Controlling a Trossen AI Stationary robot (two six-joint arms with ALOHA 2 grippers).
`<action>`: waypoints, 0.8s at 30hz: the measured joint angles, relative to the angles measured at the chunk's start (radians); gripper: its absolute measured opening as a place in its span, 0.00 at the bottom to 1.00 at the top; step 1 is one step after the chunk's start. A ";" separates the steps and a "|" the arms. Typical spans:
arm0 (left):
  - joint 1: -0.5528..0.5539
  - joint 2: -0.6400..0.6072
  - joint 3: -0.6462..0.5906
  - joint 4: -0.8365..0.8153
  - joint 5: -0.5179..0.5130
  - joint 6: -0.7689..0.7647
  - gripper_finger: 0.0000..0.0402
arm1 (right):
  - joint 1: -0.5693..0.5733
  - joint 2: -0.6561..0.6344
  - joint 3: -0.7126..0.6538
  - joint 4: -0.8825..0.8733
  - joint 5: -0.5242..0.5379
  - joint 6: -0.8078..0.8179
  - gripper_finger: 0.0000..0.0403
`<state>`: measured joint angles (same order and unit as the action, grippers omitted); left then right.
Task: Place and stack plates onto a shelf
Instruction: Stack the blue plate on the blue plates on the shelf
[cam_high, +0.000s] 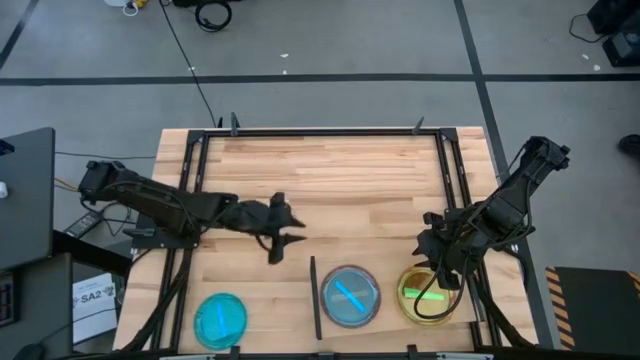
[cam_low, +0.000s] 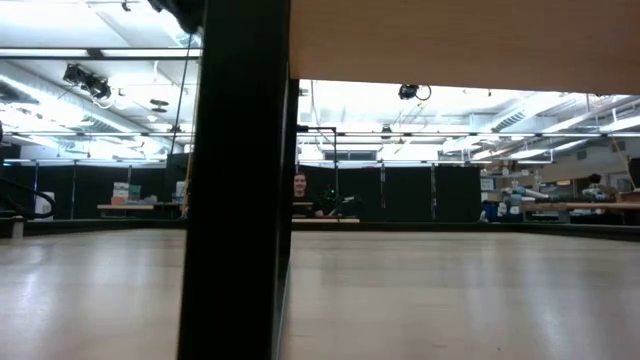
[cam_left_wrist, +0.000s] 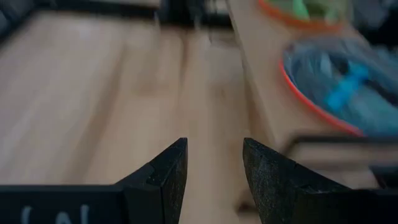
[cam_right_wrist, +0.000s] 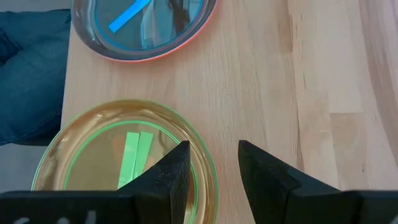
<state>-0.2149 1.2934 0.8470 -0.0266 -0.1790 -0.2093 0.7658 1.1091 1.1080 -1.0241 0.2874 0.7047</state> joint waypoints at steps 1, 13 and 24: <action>-0.018 0.000 0.032 -0.080 0.000 -0.020 0.40 | 0.000 0.000 0.000 0.000 0.000 0.000 0.35; -0.280 0.005 0.129 -0.417 0.066 -0.362 0.40 | 0.000 0.000 0.000 0.000 0.000 -0.001 0.35; -0.471 0.031 0.128 -0.644 0.098 -0.633 0.40 | 0.000 0.000 0.000 0.001 0.000 -0.001 0.35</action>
<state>-0.6859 1.3239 0.9752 -0.6709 -0.0807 -0.8419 0.7662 1.1095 1.1080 -1.0232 0.2871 0.7036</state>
